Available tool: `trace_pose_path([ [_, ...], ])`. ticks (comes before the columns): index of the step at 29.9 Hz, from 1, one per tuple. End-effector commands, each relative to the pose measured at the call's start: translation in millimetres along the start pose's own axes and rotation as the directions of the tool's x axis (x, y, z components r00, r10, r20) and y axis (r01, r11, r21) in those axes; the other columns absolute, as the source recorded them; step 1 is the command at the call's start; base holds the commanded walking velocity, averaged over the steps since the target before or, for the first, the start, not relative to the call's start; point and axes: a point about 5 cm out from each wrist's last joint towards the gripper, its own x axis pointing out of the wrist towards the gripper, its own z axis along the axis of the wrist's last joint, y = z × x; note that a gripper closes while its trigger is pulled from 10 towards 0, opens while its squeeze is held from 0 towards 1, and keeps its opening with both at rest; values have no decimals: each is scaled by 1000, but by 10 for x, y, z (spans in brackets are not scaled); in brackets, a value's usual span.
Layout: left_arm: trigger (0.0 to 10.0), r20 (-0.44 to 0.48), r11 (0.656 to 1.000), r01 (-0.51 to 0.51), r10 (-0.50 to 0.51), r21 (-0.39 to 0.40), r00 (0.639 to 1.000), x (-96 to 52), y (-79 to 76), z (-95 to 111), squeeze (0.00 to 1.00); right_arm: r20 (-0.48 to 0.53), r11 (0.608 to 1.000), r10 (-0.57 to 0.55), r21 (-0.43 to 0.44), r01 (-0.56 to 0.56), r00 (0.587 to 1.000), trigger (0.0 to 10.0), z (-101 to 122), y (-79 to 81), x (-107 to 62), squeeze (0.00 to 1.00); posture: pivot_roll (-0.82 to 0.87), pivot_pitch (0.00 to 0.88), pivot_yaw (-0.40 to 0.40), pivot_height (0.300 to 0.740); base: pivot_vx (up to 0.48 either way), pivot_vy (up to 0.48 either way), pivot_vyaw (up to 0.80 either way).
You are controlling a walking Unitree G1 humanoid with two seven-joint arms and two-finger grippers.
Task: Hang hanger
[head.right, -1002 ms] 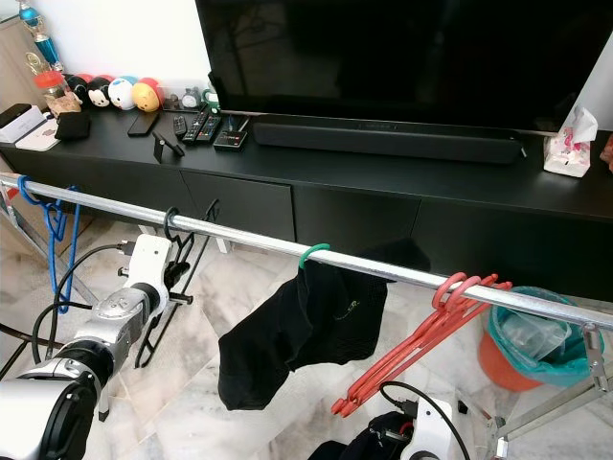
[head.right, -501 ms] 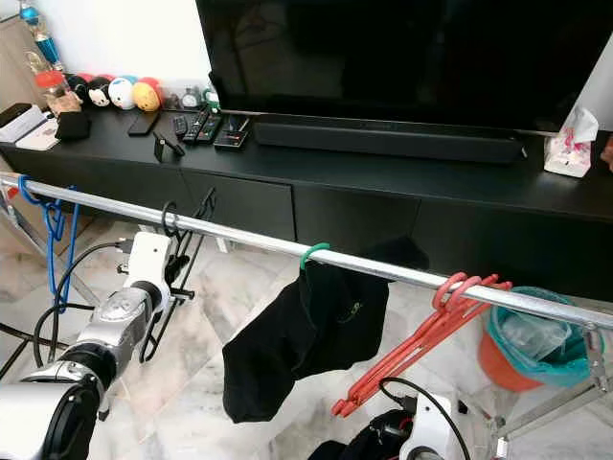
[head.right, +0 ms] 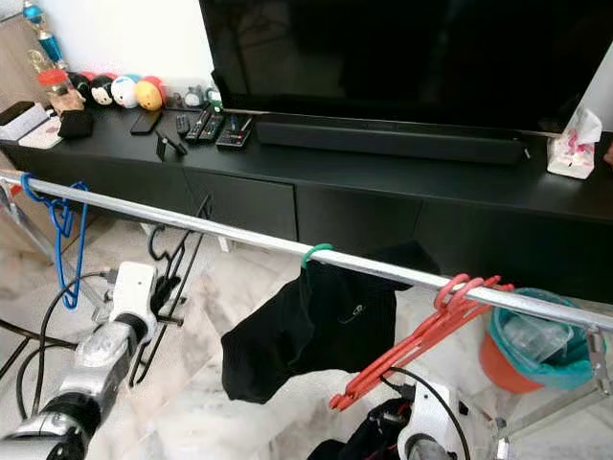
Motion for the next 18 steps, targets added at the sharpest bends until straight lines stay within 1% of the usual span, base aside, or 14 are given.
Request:
trace_pose_path([
  [1,10000,-18,999,-22,23,23,1000,-74,65,-80,0,22,1000,9,-2,-9,1000,10000,57,39,15,0,90,0,23,740,0,0,0],
  [3,10000,-33,999,-47,47,12,998,-108,99,-129,0,21,1000,9,-3,-9,1000,10000,60,44,16,0,99,0,20,740,0,0,0],
  [4,10000,-63,996,-87,86,-9,994,-164,143,-214,0,20,1000,11,-6,-11,1000,10000,60,54,18,0,109,0,18,740,0,0,0],
  [5,10000,-75,995,-101,100,-18,992,-184,159,-244,0,20,1000,12,-6,-12,1000,10000,60,59,18,0,110,0,19,740,0,0,0],
  [7,10000,-94,993,-113,110,-24,989,-214,173,-287,0,19,1000,13,-6,-13,1000,10000,58,74,19,0,111,0,27,740,0,0,0],
  [10,10000,-147,988,-142,132,-59,980,-255,185,-383,0,19,1000,13,2,-13,1000,10000,53,92,19,0,109,0,42,740,0,0,0],
  [11,10000,-174,985,-156,142,-69,975,-267,188,-424,0,18,1000,13,4,-13,1000,10000,50,97,19,0,109,0,42,740,0,0,0],
  [13,10000,-273,980,-188,164,-63,948,-328,206,-568,0,2,1000,13,7,-13,1000,10000,7,117,11,0,99,0,61,740,0,0,0],
  [16,10000,-317,976,-199,162,-87,935,-371,203,-644,0,-9,1000,7,14,-7,1000,10000,-37,120,1,0,97,0,73,740,0,0,0],
  [17,10000,-317,976,-199,162,-87,935,-371,203,-644,0,-9,1000,7,14,-7,1000,10000,-37,120,1,0,97,0,73,740,0,0,0],
  [18,10000,-364,976,-204,161,-81,917,-431,203,-731,0,-21,1000,5,14,-4,1000,10000,-92,121,-14,0,93,0,85,740,0,0,0],
])
